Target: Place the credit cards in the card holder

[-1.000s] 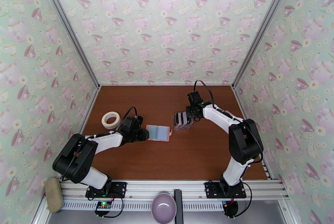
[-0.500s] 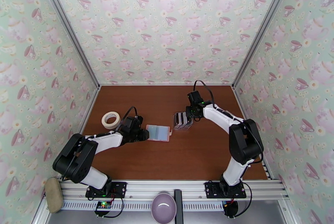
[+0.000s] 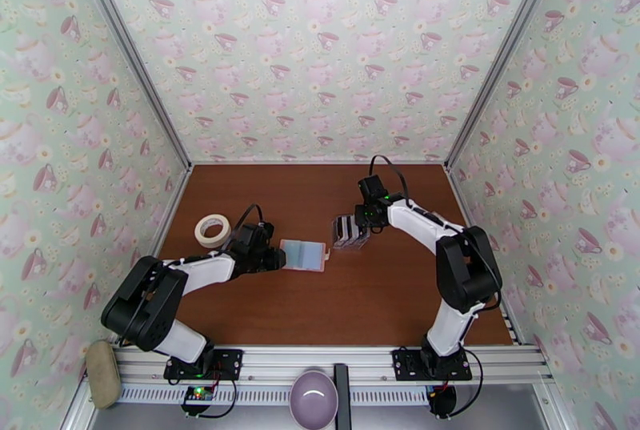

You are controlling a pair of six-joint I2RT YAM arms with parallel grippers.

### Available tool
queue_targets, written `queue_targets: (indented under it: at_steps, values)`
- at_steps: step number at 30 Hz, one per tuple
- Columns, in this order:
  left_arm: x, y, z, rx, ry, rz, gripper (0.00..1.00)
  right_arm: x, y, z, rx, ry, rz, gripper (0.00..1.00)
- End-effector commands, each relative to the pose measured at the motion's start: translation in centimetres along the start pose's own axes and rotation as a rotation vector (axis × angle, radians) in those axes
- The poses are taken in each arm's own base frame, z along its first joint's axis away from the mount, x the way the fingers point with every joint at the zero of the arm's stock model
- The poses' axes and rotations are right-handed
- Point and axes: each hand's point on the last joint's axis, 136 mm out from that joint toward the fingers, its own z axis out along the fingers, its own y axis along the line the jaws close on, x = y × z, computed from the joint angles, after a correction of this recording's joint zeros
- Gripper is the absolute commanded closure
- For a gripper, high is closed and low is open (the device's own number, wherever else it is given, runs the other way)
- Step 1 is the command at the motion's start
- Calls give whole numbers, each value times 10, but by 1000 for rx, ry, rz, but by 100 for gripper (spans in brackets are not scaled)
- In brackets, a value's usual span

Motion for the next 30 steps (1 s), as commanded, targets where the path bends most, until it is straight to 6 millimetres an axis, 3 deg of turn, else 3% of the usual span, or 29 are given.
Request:
queue_targets:
  at_steps: [1, 10, 30]
  values:
    - [28, 12, 11, -21, 100, -35, 63, -8, 3, 1, -15, -9, 0, 62]
    - [28, 13, 11, -21, 99, -36, 63, -6, -3, 4, 21, 1, -5, 61]
    - [28, 11, 12, -12, 101, -38, 63, -16, -15, -20, 78, -50, -8, 64]
